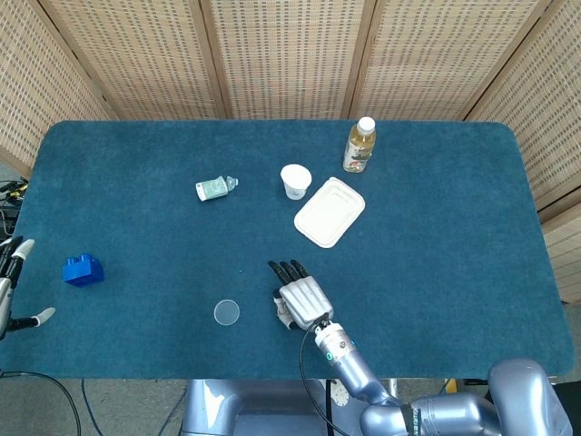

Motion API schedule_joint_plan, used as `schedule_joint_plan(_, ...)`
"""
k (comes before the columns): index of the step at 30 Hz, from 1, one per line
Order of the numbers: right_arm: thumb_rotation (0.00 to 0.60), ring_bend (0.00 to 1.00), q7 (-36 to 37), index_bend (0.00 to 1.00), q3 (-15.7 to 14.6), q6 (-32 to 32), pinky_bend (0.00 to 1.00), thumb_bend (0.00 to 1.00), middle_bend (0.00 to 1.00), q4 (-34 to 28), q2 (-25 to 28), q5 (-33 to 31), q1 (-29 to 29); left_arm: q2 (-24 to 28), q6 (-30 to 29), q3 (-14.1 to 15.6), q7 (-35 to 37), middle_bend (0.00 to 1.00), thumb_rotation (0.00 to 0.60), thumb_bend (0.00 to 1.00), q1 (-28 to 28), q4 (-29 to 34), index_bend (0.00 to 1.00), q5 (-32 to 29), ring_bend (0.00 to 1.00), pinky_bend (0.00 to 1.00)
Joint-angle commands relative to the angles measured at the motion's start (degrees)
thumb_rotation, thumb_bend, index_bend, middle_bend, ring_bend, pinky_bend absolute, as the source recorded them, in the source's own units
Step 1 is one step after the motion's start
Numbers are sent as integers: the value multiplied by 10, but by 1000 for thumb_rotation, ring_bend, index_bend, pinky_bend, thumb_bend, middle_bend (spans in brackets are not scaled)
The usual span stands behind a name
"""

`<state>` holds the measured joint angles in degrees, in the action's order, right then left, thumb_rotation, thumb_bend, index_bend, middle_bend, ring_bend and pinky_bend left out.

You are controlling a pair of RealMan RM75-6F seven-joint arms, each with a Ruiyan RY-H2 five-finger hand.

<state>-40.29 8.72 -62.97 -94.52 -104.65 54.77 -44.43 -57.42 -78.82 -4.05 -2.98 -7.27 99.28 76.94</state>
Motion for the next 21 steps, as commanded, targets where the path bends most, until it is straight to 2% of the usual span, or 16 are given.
schedule_joint_plan(1,600,0,4,425,-3,0,0,365,9,3,0,7,0,0,0,0,0,0,600,0,0,1,0,1,0,0)
schedule_joint_plan(6,600,0,4,388,-5,-3,0,349,9,0,5,8,3,1,-2,1,-1,0,600,0,1,1,0,3,0,0)
schedule_joint_plan(14,600,0,11,383,-2,-15,0,349,9,-24,24,19,10,1,-4,2,-1,0,600,0,1,3,0,6,0,0)
schedule_joint_plan(18,600,0,16,383,-8,-32,0,349,9,-58,52,40,22,2,-5,2,3,0,600,0,2,3,0,7,0,0)
schedule_joint_plan(21,600,0,27,383,-19,-56,0,349,9,-87,93,76,40,4,-7,2,6,0,600,0,3,3,0,9,0,0)
